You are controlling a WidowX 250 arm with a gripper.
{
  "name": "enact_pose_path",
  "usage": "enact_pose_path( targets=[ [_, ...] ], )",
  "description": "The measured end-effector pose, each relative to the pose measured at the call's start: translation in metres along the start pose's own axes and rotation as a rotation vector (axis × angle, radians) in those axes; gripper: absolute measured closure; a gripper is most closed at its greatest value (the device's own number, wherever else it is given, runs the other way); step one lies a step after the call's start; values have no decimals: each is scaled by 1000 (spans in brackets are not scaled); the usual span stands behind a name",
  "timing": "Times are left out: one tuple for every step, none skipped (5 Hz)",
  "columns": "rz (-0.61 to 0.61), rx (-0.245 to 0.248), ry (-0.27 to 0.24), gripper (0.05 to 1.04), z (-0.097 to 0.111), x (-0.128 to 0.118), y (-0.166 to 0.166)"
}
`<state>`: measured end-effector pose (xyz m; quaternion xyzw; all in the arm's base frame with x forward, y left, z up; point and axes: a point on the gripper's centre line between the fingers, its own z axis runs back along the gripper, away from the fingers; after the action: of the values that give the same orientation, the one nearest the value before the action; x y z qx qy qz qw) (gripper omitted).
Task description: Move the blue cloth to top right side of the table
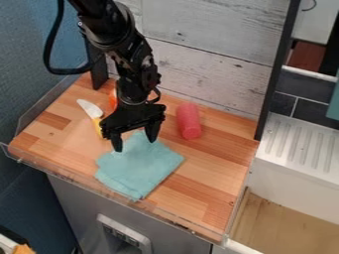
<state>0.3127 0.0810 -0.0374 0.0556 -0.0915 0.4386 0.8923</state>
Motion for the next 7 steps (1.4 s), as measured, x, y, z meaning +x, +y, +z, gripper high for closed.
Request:
enact_pose_path(
  targets=[
    [-22, 47, 35, 83, -19, -8, 7],
    [-23, 59, 53, 83, -26, -10, 12],
    [-26, 37, 68, 83, -30, -9, 8],
    [-36, 9, 78, 83, -31, -12, 5],
    [-79, 11, 67, 83, -28, -21, -5],
    [-126, -10, 61, 84, -27, -34, -18],
    [-185, -51, 75, 84, -24, -53, -34]
  ],
)
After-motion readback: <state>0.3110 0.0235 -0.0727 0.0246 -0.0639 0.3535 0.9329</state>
